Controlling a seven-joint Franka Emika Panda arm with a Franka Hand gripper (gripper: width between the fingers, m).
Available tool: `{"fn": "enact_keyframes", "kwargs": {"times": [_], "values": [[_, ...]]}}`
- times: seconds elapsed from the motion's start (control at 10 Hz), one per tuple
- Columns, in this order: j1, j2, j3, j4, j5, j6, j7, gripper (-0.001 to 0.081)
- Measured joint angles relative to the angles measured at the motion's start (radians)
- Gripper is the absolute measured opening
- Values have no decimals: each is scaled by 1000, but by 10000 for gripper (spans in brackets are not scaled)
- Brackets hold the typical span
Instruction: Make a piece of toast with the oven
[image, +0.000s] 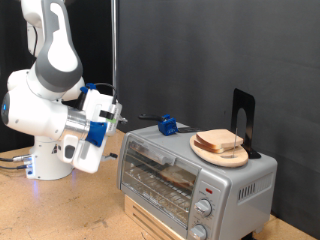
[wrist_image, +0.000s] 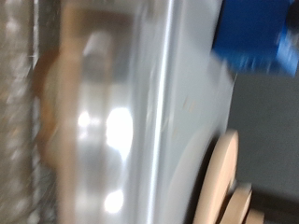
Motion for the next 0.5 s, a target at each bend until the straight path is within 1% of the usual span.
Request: {"fn": "enact_keyframes", "kwargs": {"times": [0.1,0.2,0.3,0.4,0.5], "values": [[1,36,9,37,36,57,10,809],[4,70,21,62,60,91,13,809],[3,68,20,60,54,81,13,809],[-2,70,15,63,43,14,17,809],[-11,77,7,79,41,-54,33,809]]}}
